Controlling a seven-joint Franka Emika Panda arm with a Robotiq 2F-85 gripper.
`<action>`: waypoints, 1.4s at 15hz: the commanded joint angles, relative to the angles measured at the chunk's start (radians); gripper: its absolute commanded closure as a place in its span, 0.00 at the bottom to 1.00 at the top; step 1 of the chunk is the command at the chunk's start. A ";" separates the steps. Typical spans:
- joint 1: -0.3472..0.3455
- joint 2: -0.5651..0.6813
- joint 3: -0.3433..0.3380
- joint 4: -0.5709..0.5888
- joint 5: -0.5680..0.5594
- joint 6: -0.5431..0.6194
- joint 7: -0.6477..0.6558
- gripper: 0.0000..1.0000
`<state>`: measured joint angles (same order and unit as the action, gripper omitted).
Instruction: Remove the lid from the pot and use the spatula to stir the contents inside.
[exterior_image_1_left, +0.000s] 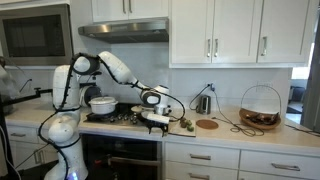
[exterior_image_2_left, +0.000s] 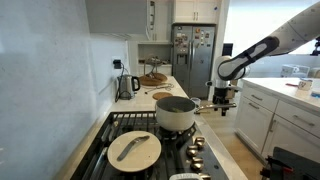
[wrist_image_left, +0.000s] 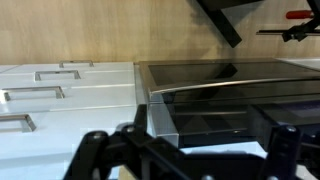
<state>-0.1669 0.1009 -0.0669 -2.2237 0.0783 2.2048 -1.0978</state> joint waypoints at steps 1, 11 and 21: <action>0.020 -0.048 0.005 -0.058 0.031 0.065 -0.027 0.00; 0.050 -0.022 0.010 -0.061 0.032 0.150 -0.016 0.00; 0.046 0.043 0.017 -0.008 0.045 0.182 -0.006 0.00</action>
<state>-0.1190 0.1230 -0.0592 -2.2608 0.1046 2.3754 -1.0989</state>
